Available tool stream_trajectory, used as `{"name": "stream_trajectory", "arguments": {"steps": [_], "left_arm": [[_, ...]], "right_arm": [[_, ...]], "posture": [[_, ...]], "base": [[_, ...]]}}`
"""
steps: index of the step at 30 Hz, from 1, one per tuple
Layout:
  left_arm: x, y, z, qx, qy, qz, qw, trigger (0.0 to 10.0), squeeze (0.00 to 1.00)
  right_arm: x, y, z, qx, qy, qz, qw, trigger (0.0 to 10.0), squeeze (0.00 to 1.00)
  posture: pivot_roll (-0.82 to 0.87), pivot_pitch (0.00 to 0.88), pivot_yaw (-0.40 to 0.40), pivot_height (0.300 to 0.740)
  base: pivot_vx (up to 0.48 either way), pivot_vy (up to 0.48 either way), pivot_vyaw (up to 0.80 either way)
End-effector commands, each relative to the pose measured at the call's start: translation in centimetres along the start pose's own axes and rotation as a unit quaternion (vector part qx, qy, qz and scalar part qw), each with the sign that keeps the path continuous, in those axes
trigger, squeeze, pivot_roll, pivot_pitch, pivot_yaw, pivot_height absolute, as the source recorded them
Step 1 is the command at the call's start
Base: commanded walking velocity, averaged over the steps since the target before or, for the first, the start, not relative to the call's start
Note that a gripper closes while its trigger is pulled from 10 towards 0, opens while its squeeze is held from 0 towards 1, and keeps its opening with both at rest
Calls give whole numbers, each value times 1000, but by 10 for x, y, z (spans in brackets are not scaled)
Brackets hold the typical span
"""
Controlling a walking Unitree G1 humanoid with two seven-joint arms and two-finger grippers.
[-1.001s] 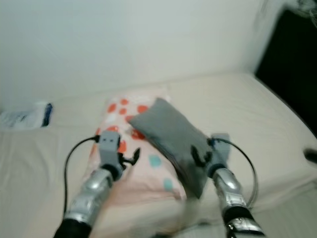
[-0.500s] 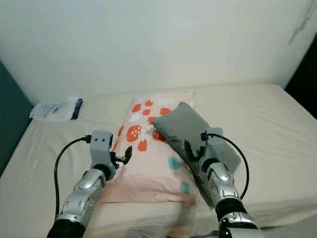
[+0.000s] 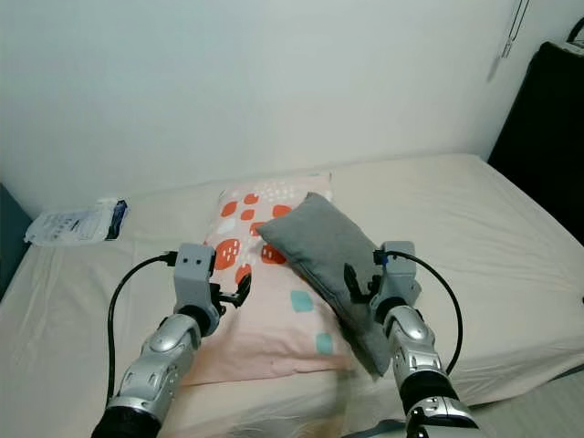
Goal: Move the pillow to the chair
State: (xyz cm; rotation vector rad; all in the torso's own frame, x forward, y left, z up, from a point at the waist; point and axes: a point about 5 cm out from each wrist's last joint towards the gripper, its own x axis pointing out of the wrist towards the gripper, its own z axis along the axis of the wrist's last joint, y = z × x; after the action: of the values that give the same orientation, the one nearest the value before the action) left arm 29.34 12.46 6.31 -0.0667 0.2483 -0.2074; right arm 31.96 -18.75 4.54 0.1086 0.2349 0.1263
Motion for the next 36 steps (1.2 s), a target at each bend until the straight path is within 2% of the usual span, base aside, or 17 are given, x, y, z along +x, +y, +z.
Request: {"name": "stream_trajectory", "arguments": {"steps": [1,8,16,19,22,25,27,28,33,34,35,36], "left_arm": [[1,3,-3,10,14,1,1000,10000,0],[1,5,-5,17,20,5,1000,10000,0],[-3,14,-20,45,59,26,997,10000,0],[-7,20,-21,62,61,28,996,10000,0],[-10,26,-16,62,55,38,996,10000,0],[-19,34,-21,50,57,59,995,10000,0],[-19,33,-24,51,60,58,995,10000,0],[-16,25,-26,54,64,51,995,10000,0],[-11,13,-28,54,66,37,996,10000,0],[-8,7,-32,55,71,24,996,10000,0],[-8,7,-32,55,71,24,996,10000,0],[-6,-1,-35,67,73,9,995,10000,0]], "right_arm": [[-3,-1,-8,10,10,-7,1000,10000,0],[-3,0,-8,11,10,-7,1000,10000,0],[-2,3,-10,10,12,-6,1000,10000,0],[-2,10,-13,-12,22,7,1000,10000,0],[0,15,-10,-13,17,21,1000,10000,0],[4,18,-8,-15,18,27,999,10000,0],[3,15,-8,-17,19,24,999,10000,0],[1,8,-8,-25,20,17,999,10000,0],[-5,-5,-7,-48,15,5,999,10000,0],[-9,-15,-5,-62,10,-9,998,10000,0],[-9,-15,-5,-62,10,-9,998,10000,0],[-15,-28,-4,-67,5,-27,997,10000,0]], "posture": [[-104,36,21,740],[-101,33,18,740],[-83,29,17,740],[-60,31,6,740],[-22,44,-10,740],[-27,57,1,740],[-33,56,2,740],[-56,49,6,740],[-124,46,14,740],[-147,49,0,740],[-147,49,0,740],[-155,21,-19,740]], "base": [[0,0,0],[0,0,0],[0,0,0],[0,0,0],[0,0,0],[0,0,0],[0,0,0],[0,0,0],[0,0,0],[0,0,0],[0,0,0],[0,0,0]]}}
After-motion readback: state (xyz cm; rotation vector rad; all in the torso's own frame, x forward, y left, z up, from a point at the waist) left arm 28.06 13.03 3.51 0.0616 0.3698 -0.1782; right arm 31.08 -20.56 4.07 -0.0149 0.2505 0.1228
